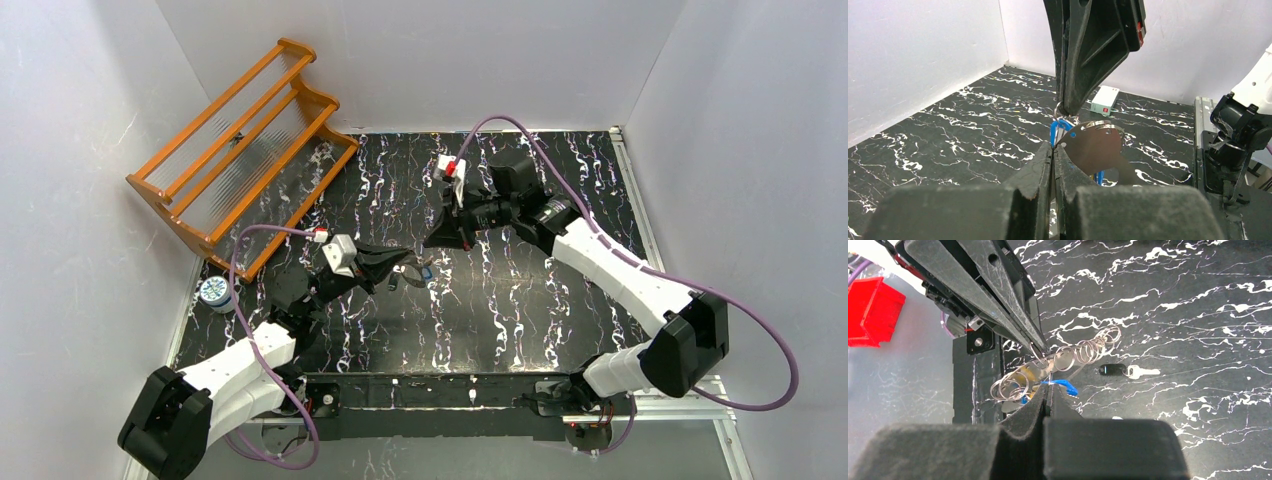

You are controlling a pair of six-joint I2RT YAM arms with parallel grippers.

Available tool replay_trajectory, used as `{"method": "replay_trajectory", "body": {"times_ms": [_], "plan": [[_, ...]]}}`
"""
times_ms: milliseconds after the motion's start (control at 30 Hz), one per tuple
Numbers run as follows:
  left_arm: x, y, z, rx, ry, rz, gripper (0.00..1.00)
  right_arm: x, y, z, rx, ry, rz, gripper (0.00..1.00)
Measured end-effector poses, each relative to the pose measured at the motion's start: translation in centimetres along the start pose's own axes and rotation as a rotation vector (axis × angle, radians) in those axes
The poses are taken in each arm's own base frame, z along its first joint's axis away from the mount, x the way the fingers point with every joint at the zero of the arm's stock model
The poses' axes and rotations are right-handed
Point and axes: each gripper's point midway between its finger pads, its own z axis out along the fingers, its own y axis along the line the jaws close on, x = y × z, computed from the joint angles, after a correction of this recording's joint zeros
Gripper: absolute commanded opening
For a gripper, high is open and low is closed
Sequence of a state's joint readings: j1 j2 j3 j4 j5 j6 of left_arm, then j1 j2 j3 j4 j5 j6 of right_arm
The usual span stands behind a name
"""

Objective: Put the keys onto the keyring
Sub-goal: Insert the key onto the keyring.

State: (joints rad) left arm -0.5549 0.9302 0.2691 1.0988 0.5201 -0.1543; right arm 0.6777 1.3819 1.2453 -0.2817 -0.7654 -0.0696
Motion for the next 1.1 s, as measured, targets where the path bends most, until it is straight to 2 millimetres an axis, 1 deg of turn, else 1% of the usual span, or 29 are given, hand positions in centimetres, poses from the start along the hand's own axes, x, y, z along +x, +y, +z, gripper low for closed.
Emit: {"method": "replay_trajectory", "body": {"times_ms": [133,267,500,700,833,1100], "plan": [[-0.1,0.0,0.0,0.0,-0.003,-0.006,0.0,0.5,0.4,0.4,-0.017,0.025,-0.004,0.01],[-0.1,-0.1,-0.1,0.0,-0.005,-0.011,0.0,0.9,1.2,0.8,-0.044,0.049,-0.024,0.01],[0.0,0.0,-0.3,-0.011,-0.009,-0.011,0.0,1.2,2.4,1.4,-0.081,0.068,-0.063,0.01],[0.1,0.0,-0.4,-0.014,-0.009,-0.011,0.0,1.0,3.2,1.5,-0.105,0.075,-0.088,0.01],[0.2,-0.1,-0.4,-0.012,-0.007,-0.013,0.0,0.9,3.0,1.5,-0.093,0.077,-0.087,0.01],[0.2,-0.3,-0.4,0.0,-0.005,-0.013,0.0,0.6,1.7,1.6,-0.005,0.076,-0.062,0.01]]}}
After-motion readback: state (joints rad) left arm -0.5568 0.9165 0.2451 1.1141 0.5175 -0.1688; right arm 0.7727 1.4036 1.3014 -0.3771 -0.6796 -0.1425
